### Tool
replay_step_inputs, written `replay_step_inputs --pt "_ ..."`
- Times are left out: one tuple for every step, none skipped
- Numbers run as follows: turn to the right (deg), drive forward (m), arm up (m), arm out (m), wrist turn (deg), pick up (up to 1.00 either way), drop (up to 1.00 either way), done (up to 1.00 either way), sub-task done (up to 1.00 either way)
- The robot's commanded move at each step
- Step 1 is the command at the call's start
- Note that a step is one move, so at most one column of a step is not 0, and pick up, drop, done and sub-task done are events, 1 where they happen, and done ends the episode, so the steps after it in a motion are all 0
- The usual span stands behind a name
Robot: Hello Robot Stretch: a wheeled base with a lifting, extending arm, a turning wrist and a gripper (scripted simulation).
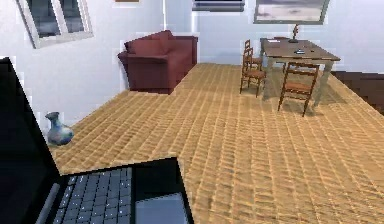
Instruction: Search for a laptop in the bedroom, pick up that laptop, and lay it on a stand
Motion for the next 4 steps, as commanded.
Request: replay_step_inputs --pt "-45.0 0.00 0.00 0.00 0.0 0.00 0.00 0.00 0.00" --pt "-45.0 0.00 0.00 0.00 0.0 0.00 0.00 0.00 0.00" --pt "-45.0 0.00 0.00 0.00 0.0 0.00 0.00 0.00 0.00" --pt "-6.0 0.00 0.00 0.00 0.0 0.00 0.00 0.00 0.00"
